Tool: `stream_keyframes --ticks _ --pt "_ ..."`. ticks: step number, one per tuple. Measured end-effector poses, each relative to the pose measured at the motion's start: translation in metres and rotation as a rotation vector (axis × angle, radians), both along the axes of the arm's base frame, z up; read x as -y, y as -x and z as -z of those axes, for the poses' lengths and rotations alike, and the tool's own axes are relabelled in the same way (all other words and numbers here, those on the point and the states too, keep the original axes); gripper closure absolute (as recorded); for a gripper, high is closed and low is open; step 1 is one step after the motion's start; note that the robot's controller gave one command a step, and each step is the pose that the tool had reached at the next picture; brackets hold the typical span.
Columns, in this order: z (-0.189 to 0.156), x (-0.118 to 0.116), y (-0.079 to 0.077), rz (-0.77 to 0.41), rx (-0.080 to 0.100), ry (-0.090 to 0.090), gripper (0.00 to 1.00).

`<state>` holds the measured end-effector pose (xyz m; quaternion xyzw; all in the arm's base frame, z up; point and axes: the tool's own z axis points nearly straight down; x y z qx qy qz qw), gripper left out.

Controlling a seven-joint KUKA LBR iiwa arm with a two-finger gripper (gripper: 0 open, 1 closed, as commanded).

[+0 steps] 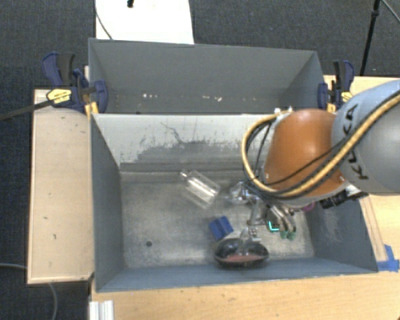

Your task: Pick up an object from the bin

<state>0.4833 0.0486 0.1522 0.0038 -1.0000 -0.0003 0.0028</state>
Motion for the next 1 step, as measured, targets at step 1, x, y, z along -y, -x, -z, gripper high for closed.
stream_keyframes --ticks 1 --pt "0.0239 0.0053 -0.0124 -0.107 0.043 -0.004 0.00"
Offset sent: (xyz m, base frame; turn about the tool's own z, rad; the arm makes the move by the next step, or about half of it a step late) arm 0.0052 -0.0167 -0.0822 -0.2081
